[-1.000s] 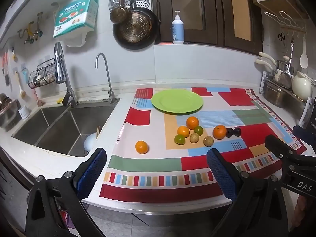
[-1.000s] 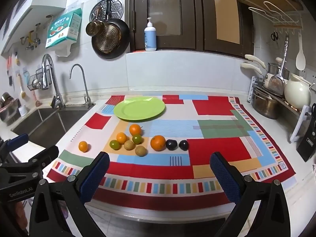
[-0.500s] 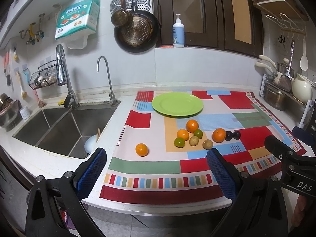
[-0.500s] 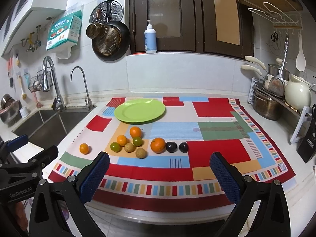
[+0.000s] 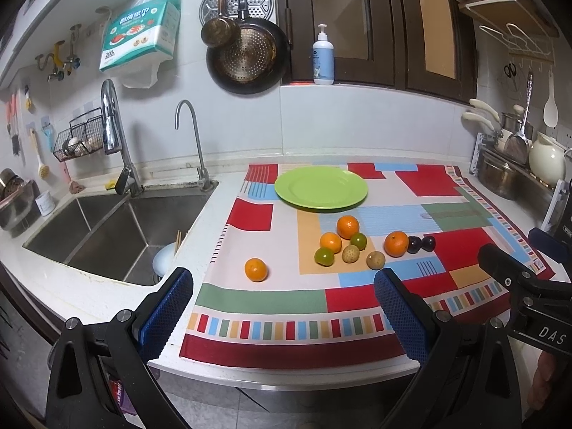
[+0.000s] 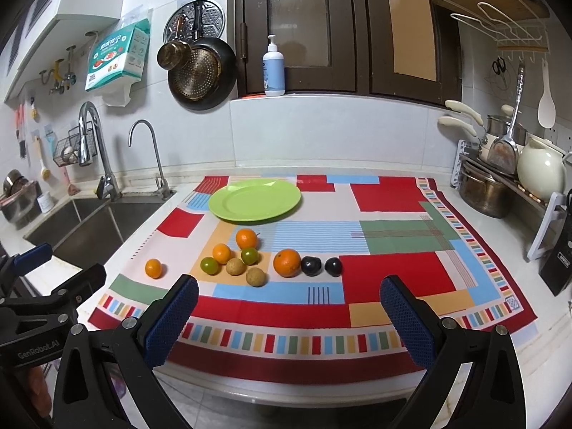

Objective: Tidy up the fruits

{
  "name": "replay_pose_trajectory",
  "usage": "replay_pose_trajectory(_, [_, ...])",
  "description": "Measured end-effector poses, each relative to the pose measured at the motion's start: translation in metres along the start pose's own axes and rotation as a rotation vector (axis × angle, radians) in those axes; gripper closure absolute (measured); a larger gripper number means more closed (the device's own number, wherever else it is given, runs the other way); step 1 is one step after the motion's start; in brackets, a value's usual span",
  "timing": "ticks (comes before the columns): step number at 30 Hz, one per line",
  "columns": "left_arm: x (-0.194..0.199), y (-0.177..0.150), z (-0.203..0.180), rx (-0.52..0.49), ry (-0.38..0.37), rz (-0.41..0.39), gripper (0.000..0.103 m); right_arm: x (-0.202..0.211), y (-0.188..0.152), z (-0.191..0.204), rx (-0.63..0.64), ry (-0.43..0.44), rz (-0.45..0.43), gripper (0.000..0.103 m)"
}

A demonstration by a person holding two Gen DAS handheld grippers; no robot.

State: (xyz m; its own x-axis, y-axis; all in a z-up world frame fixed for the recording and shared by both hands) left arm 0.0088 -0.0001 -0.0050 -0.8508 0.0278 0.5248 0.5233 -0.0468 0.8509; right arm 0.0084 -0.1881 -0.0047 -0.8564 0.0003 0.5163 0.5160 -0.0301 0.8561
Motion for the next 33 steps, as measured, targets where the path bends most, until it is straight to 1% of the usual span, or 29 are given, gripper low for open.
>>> replay_pose_trajectory(25, [-0.007, -0.004, 0.009, 0.005, -0.002, -0.004, 0.0, -0.005, 0.001, 0.008, 0.012, 0.004, 0.006, 0.0])
replay_pose_trajectory(33, [-0.008, -0.004, 0.011, 0.005, 0.002, -0.005, 0.0, -0.009, 0.003, 0.016, 0.022, 0.01, 0.011, 0.0])
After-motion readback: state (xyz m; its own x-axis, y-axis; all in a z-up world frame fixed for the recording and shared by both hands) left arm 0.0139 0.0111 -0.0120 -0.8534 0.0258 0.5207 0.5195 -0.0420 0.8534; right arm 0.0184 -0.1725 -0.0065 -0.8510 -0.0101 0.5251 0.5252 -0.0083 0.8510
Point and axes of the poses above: each gripper's, at about its wrist camera, not at the fingertips, and x roughly against the way its jaws point, z to its left, y to its top, the point moved 3 cm from there along -x, roughly the way its jaws point, and after that the axes turned 2 degrees about -y, right-handed, at the moved point
